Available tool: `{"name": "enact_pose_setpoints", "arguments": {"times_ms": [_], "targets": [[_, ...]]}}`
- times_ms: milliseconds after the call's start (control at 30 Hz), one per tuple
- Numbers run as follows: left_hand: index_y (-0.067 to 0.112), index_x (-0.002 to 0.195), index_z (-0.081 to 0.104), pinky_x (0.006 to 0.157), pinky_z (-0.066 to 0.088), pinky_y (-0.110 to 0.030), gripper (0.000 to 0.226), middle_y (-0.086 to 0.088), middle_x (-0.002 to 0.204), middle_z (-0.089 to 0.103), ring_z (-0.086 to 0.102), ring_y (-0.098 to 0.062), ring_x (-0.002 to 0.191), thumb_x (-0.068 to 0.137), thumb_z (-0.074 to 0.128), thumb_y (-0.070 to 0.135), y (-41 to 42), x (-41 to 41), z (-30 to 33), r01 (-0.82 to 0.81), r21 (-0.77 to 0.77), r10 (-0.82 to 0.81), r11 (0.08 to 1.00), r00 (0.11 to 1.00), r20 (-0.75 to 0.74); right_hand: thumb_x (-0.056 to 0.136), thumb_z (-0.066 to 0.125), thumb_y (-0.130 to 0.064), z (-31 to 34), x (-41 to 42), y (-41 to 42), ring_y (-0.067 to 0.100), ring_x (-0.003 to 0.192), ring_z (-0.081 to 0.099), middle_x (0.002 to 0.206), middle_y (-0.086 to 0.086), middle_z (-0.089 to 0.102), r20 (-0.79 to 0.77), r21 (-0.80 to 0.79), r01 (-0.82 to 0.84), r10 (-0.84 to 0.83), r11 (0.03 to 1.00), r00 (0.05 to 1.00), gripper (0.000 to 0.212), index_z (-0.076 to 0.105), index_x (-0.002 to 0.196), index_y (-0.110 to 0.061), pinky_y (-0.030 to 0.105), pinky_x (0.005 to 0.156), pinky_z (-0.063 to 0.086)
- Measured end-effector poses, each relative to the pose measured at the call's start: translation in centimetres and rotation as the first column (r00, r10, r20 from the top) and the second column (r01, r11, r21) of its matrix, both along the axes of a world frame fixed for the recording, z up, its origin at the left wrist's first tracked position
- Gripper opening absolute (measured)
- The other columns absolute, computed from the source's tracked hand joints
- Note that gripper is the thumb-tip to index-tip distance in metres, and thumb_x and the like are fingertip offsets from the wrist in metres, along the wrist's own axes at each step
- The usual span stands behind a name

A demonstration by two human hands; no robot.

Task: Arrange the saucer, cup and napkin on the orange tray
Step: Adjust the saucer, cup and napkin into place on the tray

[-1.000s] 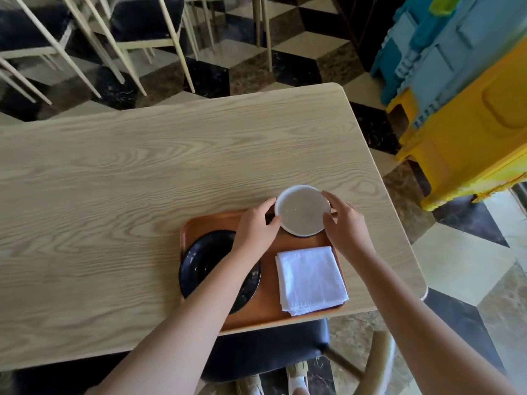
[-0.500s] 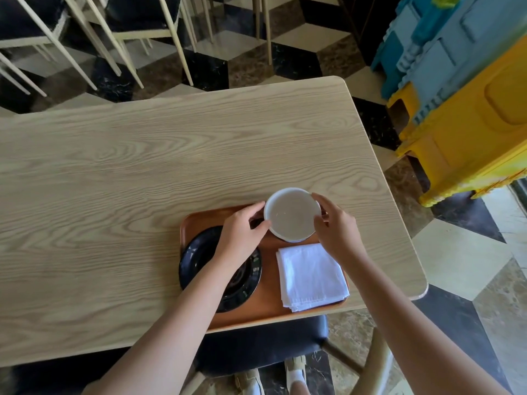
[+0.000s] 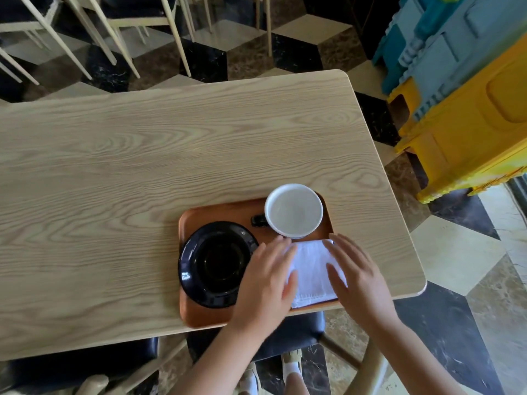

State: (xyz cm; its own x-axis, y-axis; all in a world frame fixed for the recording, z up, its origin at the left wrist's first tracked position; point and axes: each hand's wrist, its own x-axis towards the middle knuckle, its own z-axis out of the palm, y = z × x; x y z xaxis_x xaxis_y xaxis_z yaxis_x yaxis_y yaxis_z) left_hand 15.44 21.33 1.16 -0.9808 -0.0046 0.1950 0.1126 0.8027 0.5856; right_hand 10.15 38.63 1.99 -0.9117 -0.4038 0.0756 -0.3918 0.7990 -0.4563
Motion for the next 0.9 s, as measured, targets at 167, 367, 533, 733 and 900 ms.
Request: {"name": "enact_pose_setpoints", "arguments": {"times_ms": [167, 367, 533, 733, 900], "targets": [[0.009, 0.129, 0.051, 0.106, 0.035, -0.046, 0.049, -0.015, 0.140, 0.048, 0.038, -0.026, 0.133, 0.082, 0.062, 0.019, 3.4, 0.7, -2.2, 0.147, -0.292, -0.091, 0.945, 0.976, 0.197, 0.093, 0.030, -0.032, -1.6, 1.2, 0.4, 0.031, 0.132, 0.035, 0.144, 0.012, 0.038, 0.063, 0.335, -0.170, 0.158, 0.927, 0.985, 0.048, 0.043, 0.134, -0.009, 0.050, 0.104, 0.031], [0.004, 0.128, 0.051, 0.106, 0.037, -0.038, 0.047, -0.015, 0.142, 0.044, 0.035, -0.025, 0.134, 0.085, 0.060, 0.021, 3.2, 0.8, -2.7, 0.165, -0.328, -0.081, 0.930, 0.963, 0.256, 0.085, 0.030, -0.024, -2.2, 1.6, 0.1, 0.031, 0.129, 0.041, 0.139, 0.015, 0.047, 0.102, 0.384, -0.160, 0.131, 0.909, 0.986, 0.051, 0.050, 0.130, -0.008, 0.046, 0.107, 0.032], [0.004, 0.128, 0.051, 0.106, 0.037, -0.037, 0.050, -0.014, 0.141, 0.046, 0.038, -0.025, 0.133, 0.083, 0.062, 0.023, 2.6, 1.1, -2.5, 0.173, -0.357, -0.080, 0.918, 0.962, 0.260, 0.086, 0.026, -0.025, -2.0, 2.0, -0.5, 0.033, 0.131, 0.036, 0.141, 0.017, 0.043, 0.144, 0.377, -0.165, 0.118, 0.911, 0.982, 0.053, 0.047, 0.132, -0.006, 0.034, 0.112, 0.001], [0.004, 0.131, 0.049, 0.107, 0.034, -0.038, 0.051, -0.015, 0.143, 0.042, 0.035, -0.026, 0.134, 0.086, 0.060, 0.025, 1.6, 1.8, -2.5, 0.173, -0.388, -0.068, 0.905, 0.961, 0.269, 0.087, 0.028, -0.025, -2.3, 2.9, -1.7, 0.032, 0.130, 0.040, 0.139, 0.018, 0.046, 0.122, 0.354, -0.163, 0.127, 0.921, 0.984, 0.051, 0.050, 0.129, -0.007, 0.035, 0.113, 0.008], [0.002, 0.131, 0.048, 0.106, 0.038, -0.038, 0.052, -0.016, 0.143, 0.042, 0.035, -0.026, 0.134, 0.086, 0.061, 0.023, 1.3, 2.1, -2.6, 0.170, -0.389, -0.062, 0.906, 0.960, 0.275, 0.081, 0.056, -0.020, -2.6, 3.1, -2.2, 0.032, 0.127, 0.043, 0.136, 0.019, 0.049, 0.073, 0.383, -0.173, 0.158, 0.907, 0.985, 0.049, 0.052, 0.128, -0.006, 0.049, 0.103, 0.037]]}}
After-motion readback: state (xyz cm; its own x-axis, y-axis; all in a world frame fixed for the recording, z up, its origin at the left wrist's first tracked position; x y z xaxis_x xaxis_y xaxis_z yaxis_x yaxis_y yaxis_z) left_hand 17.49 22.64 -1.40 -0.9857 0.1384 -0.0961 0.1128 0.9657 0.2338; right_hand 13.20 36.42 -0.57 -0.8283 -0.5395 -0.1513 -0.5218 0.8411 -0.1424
